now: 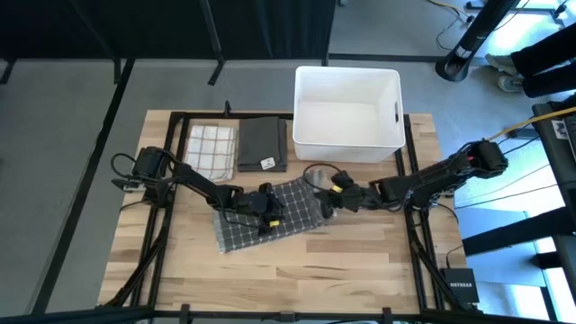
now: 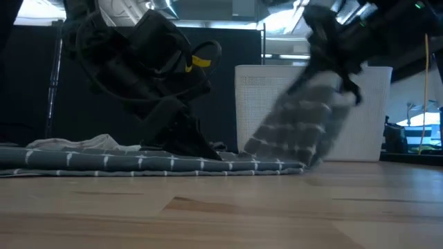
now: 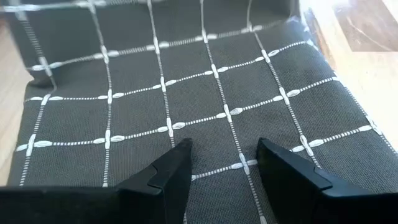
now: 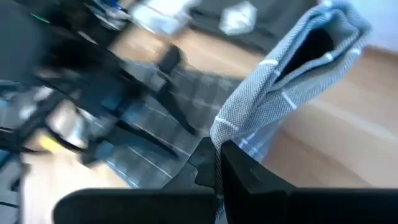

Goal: Fold towel
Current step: Fold the grey patterned towel

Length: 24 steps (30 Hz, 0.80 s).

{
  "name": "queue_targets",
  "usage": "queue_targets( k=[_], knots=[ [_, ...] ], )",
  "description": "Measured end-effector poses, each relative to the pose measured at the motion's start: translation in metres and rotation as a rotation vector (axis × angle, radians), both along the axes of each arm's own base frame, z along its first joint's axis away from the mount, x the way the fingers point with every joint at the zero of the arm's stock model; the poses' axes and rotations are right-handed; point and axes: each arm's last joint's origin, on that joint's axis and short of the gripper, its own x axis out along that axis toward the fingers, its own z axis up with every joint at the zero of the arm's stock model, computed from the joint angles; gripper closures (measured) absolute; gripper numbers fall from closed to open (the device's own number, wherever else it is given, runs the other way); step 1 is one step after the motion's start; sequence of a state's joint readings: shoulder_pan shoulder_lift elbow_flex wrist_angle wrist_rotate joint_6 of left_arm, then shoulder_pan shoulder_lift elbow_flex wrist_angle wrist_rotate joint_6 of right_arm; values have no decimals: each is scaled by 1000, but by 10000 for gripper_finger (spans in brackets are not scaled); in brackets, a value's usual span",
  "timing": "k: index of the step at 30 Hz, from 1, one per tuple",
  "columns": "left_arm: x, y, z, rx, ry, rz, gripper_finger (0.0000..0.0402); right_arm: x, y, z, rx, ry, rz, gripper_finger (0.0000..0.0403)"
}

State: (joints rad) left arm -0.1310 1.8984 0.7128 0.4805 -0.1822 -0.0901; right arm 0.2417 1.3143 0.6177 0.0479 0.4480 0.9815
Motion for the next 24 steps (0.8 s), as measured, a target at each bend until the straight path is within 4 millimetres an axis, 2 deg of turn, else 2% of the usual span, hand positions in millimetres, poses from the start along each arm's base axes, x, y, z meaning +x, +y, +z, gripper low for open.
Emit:
queue_targets(
  k=[3,11,14,19,24],
  knots=[
    [0,0,0,0,3,1,229,19,5,9,-40,-49,30,394],
    [0,0,4,14,-32,-8,229,66,17,14,-128,-22,118,394],
    [-4,-2,18,36,-28,-31,229,77,20,19,-156,-25,149,394],
    [-21,-11,66,25,-53,-60,229,79,21,23,-171,-23,165,395],
    [-58,-22,81,-62,161,-4,229,77,20,21,-177,17,167,394]
  ],
)
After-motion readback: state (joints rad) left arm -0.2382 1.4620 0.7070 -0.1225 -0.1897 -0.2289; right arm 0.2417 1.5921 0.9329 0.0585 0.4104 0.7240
